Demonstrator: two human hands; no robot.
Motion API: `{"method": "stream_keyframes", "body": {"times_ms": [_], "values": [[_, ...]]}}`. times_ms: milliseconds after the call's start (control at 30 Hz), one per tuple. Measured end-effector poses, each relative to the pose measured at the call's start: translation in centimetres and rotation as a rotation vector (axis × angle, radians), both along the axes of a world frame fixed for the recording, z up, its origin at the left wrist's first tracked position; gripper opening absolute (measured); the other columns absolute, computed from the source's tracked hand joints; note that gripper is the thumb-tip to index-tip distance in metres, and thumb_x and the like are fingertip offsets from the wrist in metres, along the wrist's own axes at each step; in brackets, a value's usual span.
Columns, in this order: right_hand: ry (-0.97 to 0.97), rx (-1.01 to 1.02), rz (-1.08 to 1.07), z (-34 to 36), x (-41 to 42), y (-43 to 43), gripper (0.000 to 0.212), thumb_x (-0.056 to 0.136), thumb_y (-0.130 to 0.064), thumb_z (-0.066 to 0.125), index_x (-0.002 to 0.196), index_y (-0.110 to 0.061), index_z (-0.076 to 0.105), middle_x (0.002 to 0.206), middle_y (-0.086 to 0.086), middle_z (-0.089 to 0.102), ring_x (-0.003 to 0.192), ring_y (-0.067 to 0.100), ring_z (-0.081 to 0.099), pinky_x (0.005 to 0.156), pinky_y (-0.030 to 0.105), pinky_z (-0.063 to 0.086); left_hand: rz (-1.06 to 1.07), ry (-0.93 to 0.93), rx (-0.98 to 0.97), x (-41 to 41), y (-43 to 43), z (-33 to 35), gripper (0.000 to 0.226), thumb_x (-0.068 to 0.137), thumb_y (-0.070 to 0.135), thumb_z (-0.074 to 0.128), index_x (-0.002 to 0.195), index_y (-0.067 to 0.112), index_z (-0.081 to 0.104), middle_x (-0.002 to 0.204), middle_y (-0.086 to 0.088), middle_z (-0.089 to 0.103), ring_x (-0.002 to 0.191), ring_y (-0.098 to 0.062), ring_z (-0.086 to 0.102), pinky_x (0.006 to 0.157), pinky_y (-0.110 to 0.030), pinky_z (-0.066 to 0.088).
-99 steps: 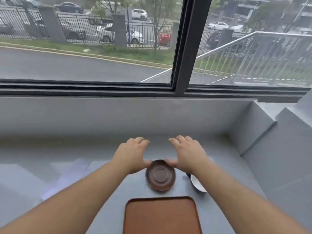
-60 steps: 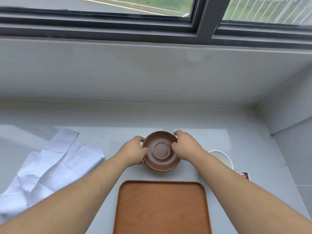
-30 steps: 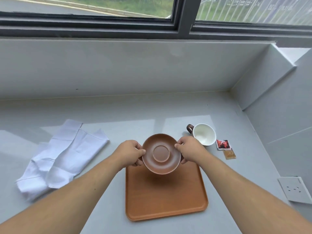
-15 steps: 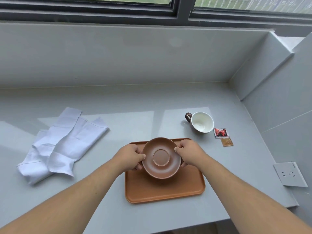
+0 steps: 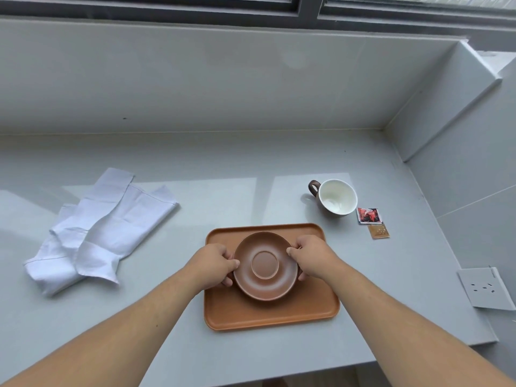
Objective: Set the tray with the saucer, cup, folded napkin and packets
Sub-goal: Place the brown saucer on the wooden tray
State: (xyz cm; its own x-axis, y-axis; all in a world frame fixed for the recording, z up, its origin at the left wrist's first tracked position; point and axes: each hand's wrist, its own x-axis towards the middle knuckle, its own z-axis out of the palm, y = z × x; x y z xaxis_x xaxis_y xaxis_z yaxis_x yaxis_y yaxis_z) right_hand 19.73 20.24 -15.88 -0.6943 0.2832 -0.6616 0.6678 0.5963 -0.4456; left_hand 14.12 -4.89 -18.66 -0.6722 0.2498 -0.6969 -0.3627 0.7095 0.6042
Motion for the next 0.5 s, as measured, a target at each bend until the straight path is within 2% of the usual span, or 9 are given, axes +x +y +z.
{"method": "stream_keyframes", "body": {"times_ms": [133, 233, 500], "values": [[-0.008, 0.0, 0.008, -0.03, -0.06, 0.07, 0.029, 0.102, -0.027, 0.058, 0.077, -0.018, 0.046, 0.067, 0.004, 0.058, 0.037, 0.02, 0.063, 0.04, 0.02, 0.039, 0.011, -0.019, 0.002, 0.17, 0.09, -0.17, 0.015, 0.093, 0.024, 0.068, 0.091, 0.01, 0.063, 0.078, -0.013, 0.078, 0.063, -0.019, 0.077, 0.058, -0.031, 0.059], [-0.012, 0.006, 0.03, -0.09, -0.05, 0.26, 0.027, 0.102, -0.027, 0.057, 0.079, -0.017, 0.046, 0.067, 0.004, 0.059, 0.038, 0.02, 0.064, 0.043, 0.023, 0.039, 0.023, -0.034, 0.018, 0.36, 0.35, -0.23, 0.014, 0.094, 0.022, 0.068, 0.09, 0.009, 0.063, 0.079, -0.016, 0.077, 0.059, -0.017, 0.074, 0.055, -0.029, 0.059], [-0.015, -0.003, 0.023, -0.58, 0.16, 0.61, 0.027, 0.102, -0.027, 0.057, 0.079, -0.017, 0.047, 0.069, 0.004, 0.06, 0.038, 0.02, 0.064, 0.043, 0.023, 0.04, 0.025, -0.034, 0.028, 0.71, 0.66, -0.43, 0.013, 0.096, 0.02, 0.067, 0.089, 0.01, 0.062, 0.079, -0.013, 0.076, 0.058, -0.015, 0.073, 0.061, -0.032, 0.063]]}}
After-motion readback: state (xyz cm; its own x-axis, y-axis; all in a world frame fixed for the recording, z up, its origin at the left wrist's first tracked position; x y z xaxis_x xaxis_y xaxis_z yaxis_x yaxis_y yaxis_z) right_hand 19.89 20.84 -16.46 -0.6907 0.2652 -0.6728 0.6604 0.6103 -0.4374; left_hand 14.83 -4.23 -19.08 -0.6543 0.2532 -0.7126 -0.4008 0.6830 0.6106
